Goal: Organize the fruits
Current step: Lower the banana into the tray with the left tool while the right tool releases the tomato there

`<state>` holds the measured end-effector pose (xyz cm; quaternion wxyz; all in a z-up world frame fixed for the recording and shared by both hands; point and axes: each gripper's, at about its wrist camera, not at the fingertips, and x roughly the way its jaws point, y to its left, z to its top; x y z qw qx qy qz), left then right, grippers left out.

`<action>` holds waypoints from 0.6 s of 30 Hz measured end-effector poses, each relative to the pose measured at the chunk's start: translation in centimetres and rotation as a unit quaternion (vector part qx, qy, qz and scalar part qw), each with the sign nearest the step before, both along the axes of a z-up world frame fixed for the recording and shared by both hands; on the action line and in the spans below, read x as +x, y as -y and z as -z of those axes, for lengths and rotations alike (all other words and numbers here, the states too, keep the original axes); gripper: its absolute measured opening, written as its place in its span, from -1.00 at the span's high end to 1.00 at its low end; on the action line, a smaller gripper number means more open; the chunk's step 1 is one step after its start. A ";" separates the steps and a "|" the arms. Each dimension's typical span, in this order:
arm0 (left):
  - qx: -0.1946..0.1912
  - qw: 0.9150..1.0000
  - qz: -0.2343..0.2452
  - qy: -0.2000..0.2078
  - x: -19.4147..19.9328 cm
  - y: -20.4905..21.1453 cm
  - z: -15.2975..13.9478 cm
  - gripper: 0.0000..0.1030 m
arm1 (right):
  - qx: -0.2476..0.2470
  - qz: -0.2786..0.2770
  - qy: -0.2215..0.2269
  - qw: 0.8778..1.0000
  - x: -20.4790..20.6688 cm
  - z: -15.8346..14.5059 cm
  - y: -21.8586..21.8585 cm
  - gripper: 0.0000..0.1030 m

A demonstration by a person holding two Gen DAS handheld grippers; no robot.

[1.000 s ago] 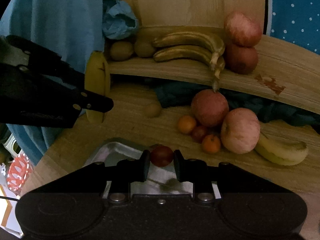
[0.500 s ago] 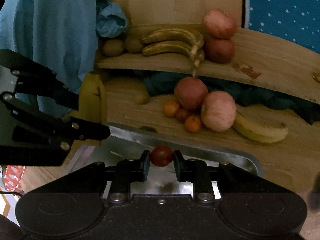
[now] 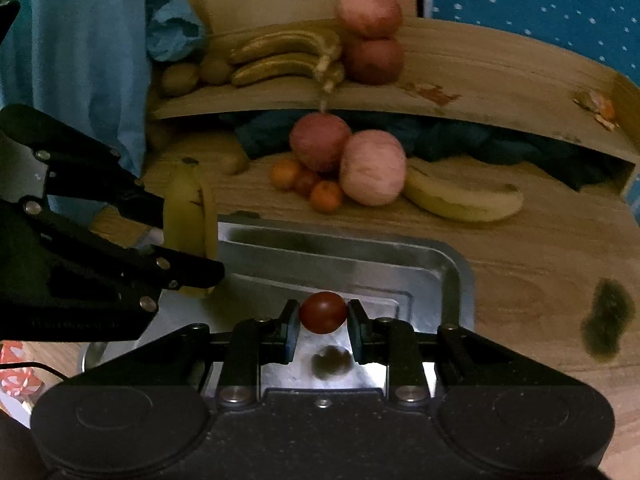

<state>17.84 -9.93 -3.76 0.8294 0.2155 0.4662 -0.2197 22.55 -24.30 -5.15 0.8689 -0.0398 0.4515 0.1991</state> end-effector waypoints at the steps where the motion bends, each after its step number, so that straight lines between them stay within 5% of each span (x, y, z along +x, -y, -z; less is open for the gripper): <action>1: 0.005 1.000 0.004 0.002 -0.1 0.3 0.1 0.23 | 0.000 0.003 0.000 1.000 -0.1 0.0 0.2 0.48; 18: 0.028 0.999 0.021 0.004 0.5 2.7 1.2 0.22 | -0.005 0.043 -0.025 0.999 0.0 0.9 2.4 0.48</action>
